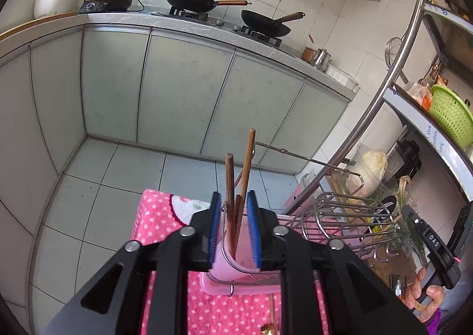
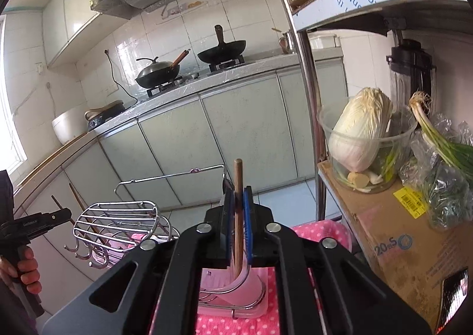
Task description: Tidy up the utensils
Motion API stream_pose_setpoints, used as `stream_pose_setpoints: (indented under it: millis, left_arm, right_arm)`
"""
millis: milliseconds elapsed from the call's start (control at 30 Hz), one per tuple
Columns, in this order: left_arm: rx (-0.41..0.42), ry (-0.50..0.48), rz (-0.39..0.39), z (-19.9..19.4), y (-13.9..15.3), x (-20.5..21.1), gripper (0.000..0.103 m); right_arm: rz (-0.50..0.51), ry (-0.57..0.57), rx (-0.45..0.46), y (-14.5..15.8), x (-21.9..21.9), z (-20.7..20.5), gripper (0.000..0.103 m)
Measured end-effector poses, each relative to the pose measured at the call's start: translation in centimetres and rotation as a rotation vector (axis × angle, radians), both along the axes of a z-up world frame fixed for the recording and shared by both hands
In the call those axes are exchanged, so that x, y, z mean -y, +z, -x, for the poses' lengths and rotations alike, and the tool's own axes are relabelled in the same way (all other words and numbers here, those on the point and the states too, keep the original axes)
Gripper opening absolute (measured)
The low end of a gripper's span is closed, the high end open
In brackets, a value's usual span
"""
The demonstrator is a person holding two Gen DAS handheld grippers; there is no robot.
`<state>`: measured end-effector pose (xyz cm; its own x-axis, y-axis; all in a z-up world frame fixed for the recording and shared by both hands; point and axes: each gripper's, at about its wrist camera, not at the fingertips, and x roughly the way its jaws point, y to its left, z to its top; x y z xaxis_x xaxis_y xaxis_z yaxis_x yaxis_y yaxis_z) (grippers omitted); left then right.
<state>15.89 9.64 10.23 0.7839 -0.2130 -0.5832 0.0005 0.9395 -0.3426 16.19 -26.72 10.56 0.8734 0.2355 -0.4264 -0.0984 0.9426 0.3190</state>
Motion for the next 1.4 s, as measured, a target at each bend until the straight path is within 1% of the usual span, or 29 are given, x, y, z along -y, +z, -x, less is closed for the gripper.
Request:
stream_pose_setpoints:
  millis: [33,67,100,267,367,467,567,667,800,933,1067,1167,1200,1267,1300,1400]
  left_arm:
    - [0.007,0.004,0.008,0.2,0.2,-0.1,0.031]
    - [0.021,0.010,0.015,0.5,0.5,-0.3,0.035]
    - [0.034,0.015,0.018,0.7,0.7,-0.6,0.036]
    - [0.083,0.035,0.034,2.4,2.4,-1.4,0.038]
    - [0.113,0.039,0.038,4.1,3.1,-1.6,0.038]
    - [0.127,0.027,0.036,5.9,3.2,-1.5,0.039]
    - [0.114,-0.003,0.030,7.6,2.4,-1.0,0.040]
    - [0.079,-0.047,0.041,8.9,0.8,-0.1,0.040]
    - [0.005,-0.112,0.045,9.8,-2.3,1.7,0.040]
    - [-0.087,-0.163,0.051,10.1,-6.3,3.7,0.040]
    - [-0.177,-0.181,0.064,10.4,-10.0,4.6,0.040]
    - [-0.222,-0.188,0.068,10.7,-12.0,4.9,0.040]
    - [-0.234,-0.189,0.072,10.9,-12.6,4.9,0.040]
    - [-0.252,-0.189,0.085,11.0,-13.5,4.6,0.040]
    - [-0.259,-0.189,0.091,11.1,-13.9,4.5,0.040]
    - [-0.276,-0.188,0.108,11.3,-14.6,4.2,0.040]
  right_arm:
    - [-0.008,0.000,-0.001,0.1,0.2,0.1,0.032]
    - [-0.016,0.000,0.007,0.3,0.3,0.3,0.036]
    - [-0.016,0.000,0.014,0.5,0.4,0.5,0.040]
    - [-0.011,-0.016,0.043,1.5,0.8,2.0,0.040]
    - [-0.013,-0.023,0.050,1.6,0.8,3.5,0.040]
    - [-0.005,-0.024,0.043,1.1,0.6,4.9,0.040]
    - [-0.006,-0.016,0.016,-0.4,0.2,6.8,0.040]
    - [0.000,0.003,-0.042,-2.6,-0.5,8.2,0.040]
    - [-0.029,0.056,-0.142,-5.6,-1.3,9.0,0.040]
    - [-0.098,0.116,-0.258,-9.1,-2.1,9.0,0.040]
    - [-0.177,0.186,-0.371,-11.7,-3.5,8.2,0.040]
    - [-0.230,0.229,-0.445,-13.5,-4.8,7.3,0.039]
    - [-0.251,0.244,-0.473,-14.3,-5.4,6.9,0.033]
    - [-0.295,0.279,-0.532,-15.7,-6.6,6.2,0.026]
    - [-0.300,0.286,-0.556,-16.3,-7.1,5.8,0.022]
    - [-0.304,0.298,-0.613,-17.7,-8.4,4.9,0.020]
